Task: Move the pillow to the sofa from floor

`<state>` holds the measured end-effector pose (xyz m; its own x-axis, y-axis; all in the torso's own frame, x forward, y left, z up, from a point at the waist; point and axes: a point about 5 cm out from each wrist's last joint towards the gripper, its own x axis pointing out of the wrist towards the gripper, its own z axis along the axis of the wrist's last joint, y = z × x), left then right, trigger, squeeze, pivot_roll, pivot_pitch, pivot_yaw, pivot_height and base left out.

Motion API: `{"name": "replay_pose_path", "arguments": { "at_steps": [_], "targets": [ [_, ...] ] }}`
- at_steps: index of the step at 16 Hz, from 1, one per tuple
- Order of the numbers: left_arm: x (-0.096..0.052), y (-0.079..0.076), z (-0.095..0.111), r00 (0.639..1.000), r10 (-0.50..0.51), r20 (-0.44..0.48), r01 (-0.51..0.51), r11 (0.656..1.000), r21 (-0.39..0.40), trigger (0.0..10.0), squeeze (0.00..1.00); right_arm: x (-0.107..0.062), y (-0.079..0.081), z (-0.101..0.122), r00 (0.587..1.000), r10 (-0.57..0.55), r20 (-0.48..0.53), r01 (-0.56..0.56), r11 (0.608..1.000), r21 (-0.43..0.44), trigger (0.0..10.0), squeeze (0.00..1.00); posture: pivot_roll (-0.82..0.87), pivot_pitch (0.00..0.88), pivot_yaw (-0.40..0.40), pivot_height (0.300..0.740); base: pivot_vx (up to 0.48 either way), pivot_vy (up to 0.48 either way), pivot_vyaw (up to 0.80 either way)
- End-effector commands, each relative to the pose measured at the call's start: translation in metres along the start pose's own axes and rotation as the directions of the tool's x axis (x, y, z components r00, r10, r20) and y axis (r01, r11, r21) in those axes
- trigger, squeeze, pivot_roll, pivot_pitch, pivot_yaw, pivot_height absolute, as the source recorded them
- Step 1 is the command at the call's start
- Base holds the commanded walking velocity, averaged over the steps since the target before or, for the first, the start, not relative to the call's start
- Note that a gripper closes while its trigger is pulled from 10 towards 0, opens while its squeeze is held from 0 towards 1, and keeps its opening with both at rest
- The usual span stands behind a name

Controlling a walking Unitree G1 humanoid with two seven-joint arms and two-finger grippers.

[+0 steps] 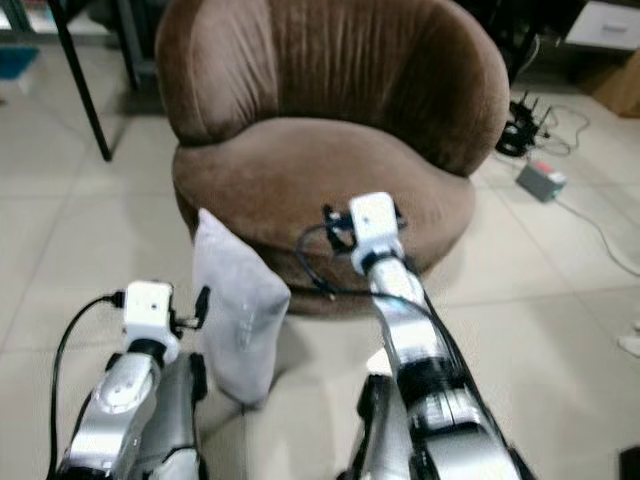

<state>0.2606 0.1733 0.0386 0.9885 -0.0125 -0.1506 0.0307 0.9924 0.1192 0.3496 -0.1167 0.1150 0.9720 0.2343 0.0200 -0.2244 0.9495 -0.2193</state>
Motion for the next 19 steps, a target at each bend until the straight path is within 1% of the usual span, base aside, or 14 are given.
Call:
{"name": "replay_pose_path", "arguments": {
  "at_steps": [1, 2, 4, 5, 6, 8, 10, 11, 13, 14, 15, 16, 17, 19],
  "targets": [
    [-0.006, -0.003, -0.001, 1.0, 0.011, 0.009, -0.011, 1.0, 0.0, 10.0, 0.0, 0.007, 0.003, -0.005, 0.998, 0.041, -0.051, -0.043, 0.998, -0.036, 10.0, 0.0, 0.19, 0.093, -0.175, 0.492, 0.0, 0.0, 0.0],
    [-0.014, -0.002, -0.003, 0.999, 0.038, 0.006, -0.038, 0.999, -0.006, 10.0, 0.0, 0.012, 0.008, -0.005, 0.995, 0.074, -0.073, -0.078, 0.996, -0.048, 10.0, 0.0, 0.22, 0.116, -0.199, 0.492, 0.0, 0.0, 0.0],
    [-0.029, 0.004, -0.008, 0.996, 0.085, -0.008, -0.085, 0.996, -0.013, 10.0, 0.0, 0.016, 0.02, -0.011, 0.984, 0.126, -0.123, -0.133, 0.99, -0.055, 10.0, 0.0, 0.25, 0.164, -0.227, 0.492, 0.0, 0.0, 0.0],
    [-0.041, 0.009, -0.009, 0.994, 0.104, -0.019, -0.104, 0.995, 0.001, 10.0, 0.0, 0.015, 0.031, -0.019, 0.975, 0.142, -0.168, -0.155, 0.986, -0.068, 10.0, 0.0, 0.28, 0.218, -0.232, 0.492, 0.0, 0.0, 0.0],
    [-0.044, 0.01, -0.009, 0.994, 0.108, -0.022, -0.108, 0.994, 0.004, 10.0, 0.0, 0.014, 0.033, -0.02, 0.973, 0.147, -0.179, -0.161, 0.984, -0.071, 10.0, 0.0, 0.28, 0.218, -0.232, 0.492, 0.0, 0.0, 0.0],
    [-0.062, 0.014, -0.005, 0.993, 0.115, -0.03, -0.114, 0.993, 0.02, 10.0, 0.0, 0.011, 0.044, -0.028, 0.96, 0.19, -0.208, -0.207, 0.976, -0.062, 10.0, 0.0, 0.3, 0.305, -0.234, 0.492, 0.0, 0.0, 0.0],
    [-0.072, 0.016, -0.006, 0.991, 0.122, -0.05, -0.12, 0.992, 0.028, 10.0, 0.0, 0.007, 0.05, -0.033, 0.953, 0.209, -0.221, -0.23, 0.97, -0.075, 10.0, 0.0, 0.3, 0.331, -0.237, 0.492, 0.0, 0.0, 0.0],
    [-0.08, 0.016, -0.005, 0.99, 0.127, -0.058, -0.126, 0.992, 0.029, 10.0, 0.0, 0.004, 0.052, -0.038, 0.946, 0.218, -0.239, -0.24, 0.968, -0.069, 10.0, 0.0, 0.3, 0.364, -0.243, 0.492, 0.0, 0.0, 0.0],
    [-0.092, 0.015, -0.004, 0.987, 0.134, -0.091, -0.132, 0.991, 0.031, 10.0, 0.0, 0.002, 0.049, -0.042, 0.948, 0.198, -0.249, -0.21, 0.977, -0.022, 10.0, 0.0, 0.31, 0.376, -0.245, 0.492, 0.0, 0.0, 0.0],
    [-0.093, 0.015, -0.004, 0.987, 0.134, -0.093, -0.132, 0.991, 0.03, 10.0, 0.0, 0.001, 0.049, -0.043, 0.947, 0.2, -0.251, -0.209, 0.978, -0.011, 10.0, 0.0, 0.31, 0.378, -0.245, 0.492, 0.0, 0.0, 0.0],
    [-0.095, 0.015, -0.004, 0.986, 0.134, -0.099, -0.132, 0.991, 0.031, 10.0, 0.0, 0.0, 0.049, -0.046, 0.945, 0.199, -0.262, -0.197, 0.98, 0.033, 10.0, 0.0, 0.32, 0.378, -0.246, 0.492, 0.0, 0.0, 0.0],
    [-0.097, 0.016, -0.003, 0.985, 0.136, -0.105, -0.134, 0.991, 0.032, 10.0, 0.0, -0.001, 0.047, -0.049, 0.943, 0.188, -0.274, -0.162, 0.98, 0.114, 10.0, 0.0, 0.32, 0.378, -0.244, 0.492, 0.0, 0.0, 0.0],
    [-0.098, 0.016, -0.003, 0.985, 0.137, -0.106, -0.134, 0.99, 0.032, 10.0, 0.0, -0.001, 0.046, -0.049, 0.943, 0.185, -0.275, -0.146, 0.977, 0.158, 10.0, 0.0, 0.32, 0.377, -0.242, 0.492, 0.0, 0.0, 0.0],
    [-0.097, 0.017, 0.0, 0.984, 0.135, -0.116, -0.132, 0.991, 0.034, 10.0, 0.0, 0.001, 0.04, -0.048, 0.944, 0.164, -0.287, -0.083, 0.958, 0.273, 10.0, 0.0, 0.32, 0.365, -0.242, 0.492, 0.0, 0.0, 0.0]
  ]
}}
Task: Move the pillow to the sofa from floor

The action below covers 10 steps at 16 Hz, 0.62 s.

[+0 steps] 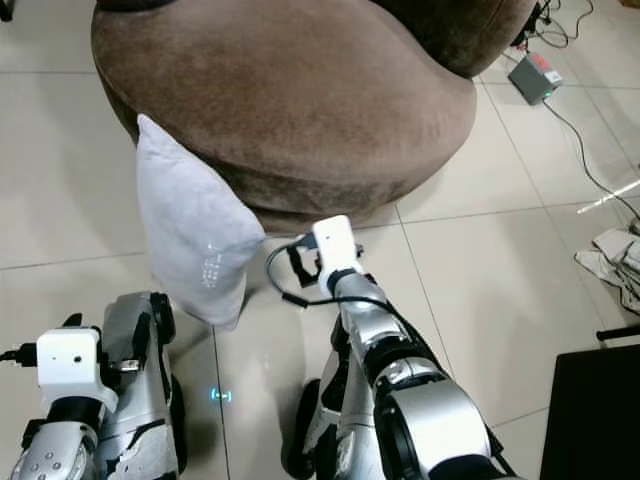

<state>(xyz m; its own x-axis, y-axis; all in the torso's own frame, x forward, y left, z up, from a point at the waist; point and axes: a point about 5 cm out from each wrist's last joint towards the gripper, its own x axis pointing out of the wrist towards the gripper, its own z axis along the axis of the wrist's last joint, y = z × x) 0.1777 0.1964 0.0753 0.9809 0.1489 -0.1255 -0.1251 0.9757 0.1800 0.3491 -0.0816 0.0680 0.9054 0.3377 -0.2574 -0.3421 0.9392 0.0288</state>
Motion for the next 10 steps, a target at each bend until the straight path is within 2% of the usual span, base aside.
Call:
{"name": "replay_pose_path", "arguments": {
  "at_steps": [1, 2, 3, 4, 5, 6, 7, 8, 9, 10],
  "targets": [
    [-0.01, -0.007, -0.021, 0.992, -0.033, -0.12, 0.032, 0.999, -0.004, 10.0, 0.0, -0.003, -0.006, -0.009, 0.999, -0.019, -0.043, 0.021, 0.998, 0.056, 10.0, 0.0, 0.31, 0.363, -0.241, 0.492, 0.0, 0.0, 0.0],
    [-0.009, -0.009, -0.021, 0.992, -0.038, -0.121, 0.038, 0.999, -0.007, 10.0, 0.0, -0.002, -0.004, -0.006, 1.0, 0.005, -0.03, -0.004, 1.0, 0.024, 10.0, 0.0, 0.31, 0.36, -0.241, 0.492, 0.0, 0.0, 0.0],
    [-0.008, -0.013, -0.02, 0.992, -0.05, -0.119, 0.049, 0.999, -0.011, 10.0, 0.0, -0.002, 0.001, -0.006, 0.999, 0.037, -0.024, -0.041, 0.984, -0.175, 10.0, 0.0, 0.3, 0.352, -0.239, 0.492, 0.0, 0.0, 0.0],
    [-0.005, -0.015, -0.02, 0.991, -0.058, -0.117, 0.057, 0.998, -0.015, 10.0, 0.0, -0.004, 0.006, -0.008, 0.996, 0.081, -0.024, -0.084, 0.89, -0.448, 10.0, 0.0, 0.28, 0.35, -0.241, 0.492, 0.0, 0.0, 0.0],
    [-0.005, -0.016, -0.02, 0.991, -0.06, -0.117, 0.058, 0.998, -0.016, 10.0, 0.0, -0.005, 0.007, -0.009, 0.994, 0.106, -0.026, -0.104, 0.847, -0.521, 10.0, 0.0, 0.28, 0.35, -0.241, 0.492, 0.0, 0.0, 0.0],
    [-0.005, -0.018, -0.021, 0.991, -0.067, -0.12, 0.065, 0.998, -0.018, 10.0, 0.0, -0.007, 0.009, -0.011, 0.989, 0.146, -0.038, -0.135, 0.742, -0.657, 10.0, 0.0, 0.27, 0.354, -0.247, 0.492, 0.0, 0.0, 0.0],
    [-0.006, -0.02, -0.021, 0.99, -0.07, -0.123, 0.068, 0.997, -0.02, 10.0, 0.0, -0.008, 0.008, -0.013, 0.986, 0.158, -0.055, -0.151, 0.694, -0.704, 10.0, 0.0, 0.26, 0.36, -0.248, 0.492, 0.0, 0.0, 0.0],
    [-0.009, -0.022, -0.022, 0.989, -0.073, -0.131, 0.071, 0.997, -0.022, 10.0, 0.0, -0.008, 0.008, -0.012, 0.984, 0.168, -0.059, -0.151, 0.61, -0.778, 10.0, 0.0, 0.25, 0.374, -0.26, 0.492, 0.0, 0.0, 0.0],
    [-0.01, -0.023, -0.022, 0.988, -0.074, -0.133, 0.071, 0.997, -0.023, 10.0, 0.0, -0.008, 0.007, -0.012, 0.984, 0.168, -0.058, -0.149, 0.601, -0.785, 10.0, 0.0, 0.25, 0.376, -0.263, 0.492, 0.0, 0.0, 0.0],
    [-0.013, -0.025, -0.023, 0.988, -0.073, -0.14, 0.069, 0.997, -0.029, 10.0, 0.0, -0.008, 0.009, -0.011, 0.98, 0.19, -0.057, -0.15, 0.522, -0.84, 10.0, 0.0, 0.25, 0.382, -0.271, 0.492, 0.0, 0.0, 0.0]
  ]
}}
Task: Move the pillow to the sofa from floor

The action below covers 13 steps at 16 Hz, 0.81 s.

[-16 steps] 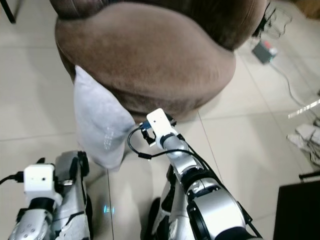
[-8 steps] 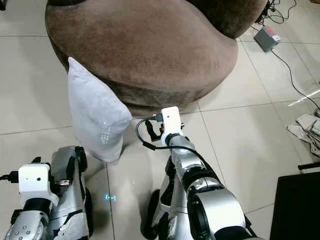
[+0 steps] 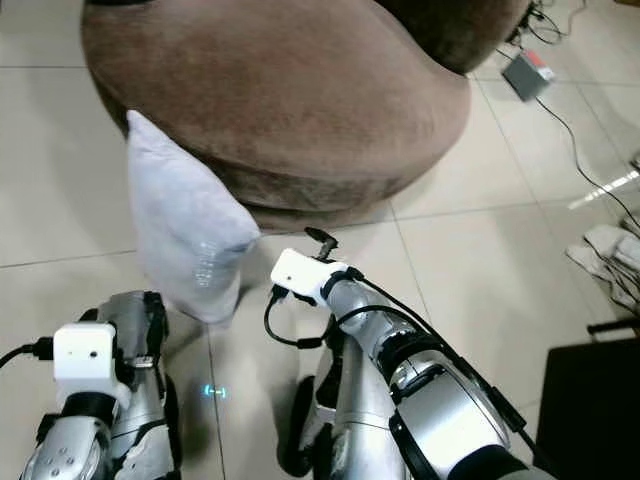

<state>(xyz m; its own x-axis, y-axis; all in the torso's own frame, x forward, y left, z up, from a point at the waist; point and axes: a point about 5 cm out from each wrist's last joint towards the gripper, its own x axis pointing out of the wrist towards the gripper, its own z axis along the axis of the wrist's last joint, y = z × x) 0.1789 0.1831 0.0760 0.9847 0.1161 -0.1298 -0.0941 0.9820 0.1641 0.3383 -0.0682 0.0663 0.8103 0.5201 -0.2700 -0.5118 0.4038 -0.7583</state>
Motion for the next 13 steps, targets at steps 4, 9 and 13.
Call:
{"name": "replay_pose_path", "arguments": {
  "at_steps": [4, 9, 13],
  "targets": [
    [-0.021, -0.013, -0.03, 0.987, -0.02, -0.159, 0.017, 1.0, -0.021, 10.0, 0.0, -0.003, 0.004, -0.003, 1.0, -0.006, 0.029, 0.011, 0.987, -0.159, 10.0, 0.0, 0.27, 0.386, -0.297, 0.492, 0.0, 0.0, 0.0],
    [-0.01, -0.016, -0.032, 0.988, -0.027, -0.15, 0.025, 1.0, -0.016, 10.0, 0.0, -0.007, -0.013, -0.023, 0.975, -0.154, -0.16, 0.222, 0.723, 0.654, 10.0, 0.0, 0.26, 0.319, -0.284, 0.492, 0.0, 0.0, 0.0],
    [0.017, -0.022, -0.026, 0.99, -0.093, -0.107, 0.091, 0.996, -0.024, 10.0, 0.0, -0.044, -0.003, -0.054, 0.958, -0.229, -0.171, 0.253, 0.402, 0.88, 10.0, 0.0, 0.22, 0.218, -0.226, 0.492, 0.0, 0.0, 0.0]
  ]
}}
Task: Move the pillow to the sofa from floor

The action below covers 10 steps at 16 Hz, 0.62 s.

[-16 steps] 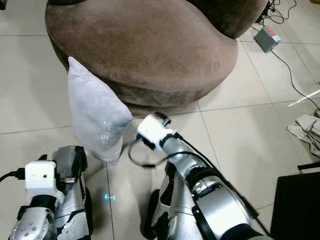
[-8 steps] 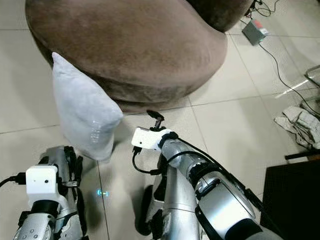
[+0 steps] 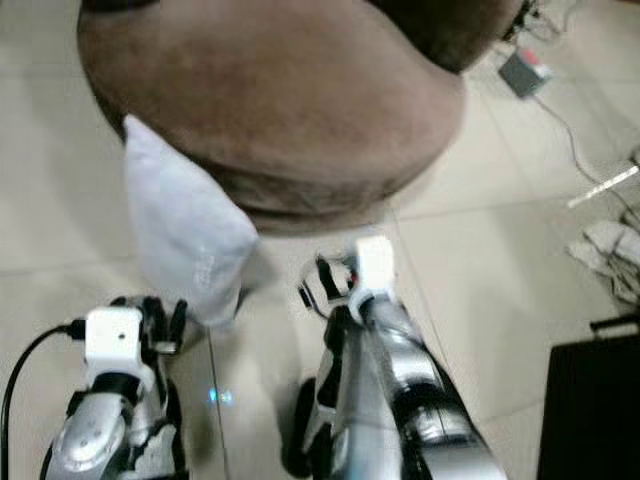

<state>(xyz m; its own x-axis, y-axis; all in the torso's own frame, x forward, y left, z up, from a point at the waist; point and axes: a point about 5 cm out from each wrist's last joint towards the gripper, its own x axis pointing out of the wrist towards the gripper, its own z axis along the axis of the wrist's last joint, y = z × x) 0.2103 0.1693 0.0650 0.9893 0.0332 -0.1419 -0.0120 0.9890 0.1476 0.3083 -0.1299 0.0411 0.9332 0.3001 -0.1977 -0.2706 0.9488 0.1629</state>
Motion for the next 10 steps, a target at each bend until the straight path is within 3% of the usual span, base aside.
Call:
{"name": "replay_pose_path", "arguments": {
  "at_steps": [1, 3, 5, 7, 10],
  "targets": [
    [0.0, -0.007, -0.018, 0.995, -0.045, -0.089, 0.044, 0.999, -0.016, 10.0, 0.0, -0.016, -0.003, 0.0, 0.999, 0.039, 0.016, -0.04, 0.997, 0.068, 10.0, 0.0, 0.2, 0.179, -0.191, 0.492, 0.0, 0.0, 0.0],
    [0.021, -0.004, -0.01, 0.995, -0.079, -0.053, 0.079, 0.997, -0.008, 10.0, 0.0, -0.047, 0.0, -0.018, 0.998, 0.068, 0.004, -0.068, 0.998, -0.005, 10.0, 0.0, 0.17, 0.122, -0.143, 0.492, 0.0, 0.0, 0.0],
    [0.034, 0.0, -0.007, 0.997, -0.074, -0.039, 0.073, 0.997, -0.019, 10.0, 0.0, -0.063, -0.009, -0.032, 1.0, 0.013, -0.025, -0.015, 0.996, -0.093, 10.0, 0.0, 0.14, 0.084, -0.123, 0.492, 0.0, 0.0, 0.0],
    [0.053, -0.002, -0.002, 0.995, -0.097, -0.023, 0.096, 0.994, -0.052, 10.0, 0.0, -0.059, -0.012, -0.026, 0.996, -0.089, -0.017, 0.088, 0.993, -0.073, 10.0, 0.0, 0.11, 0.019, -0.067, 0.492, 0.0, 0.0, 0.0],
    [0.07, -0.007, 0.014, 0.988, -0.151, 0.024, 0.152, 0.988, -0.043, 10.0, 0.0, -0.047, -0.011, -0.015, 0.991, -0.133, 0.028, 0.134, 0.989, -0.054, 10.0, 0.0, 0.1, 0.0, -0.01, 0.492, 0.0, 0.0, 0.0]
  ]
}}
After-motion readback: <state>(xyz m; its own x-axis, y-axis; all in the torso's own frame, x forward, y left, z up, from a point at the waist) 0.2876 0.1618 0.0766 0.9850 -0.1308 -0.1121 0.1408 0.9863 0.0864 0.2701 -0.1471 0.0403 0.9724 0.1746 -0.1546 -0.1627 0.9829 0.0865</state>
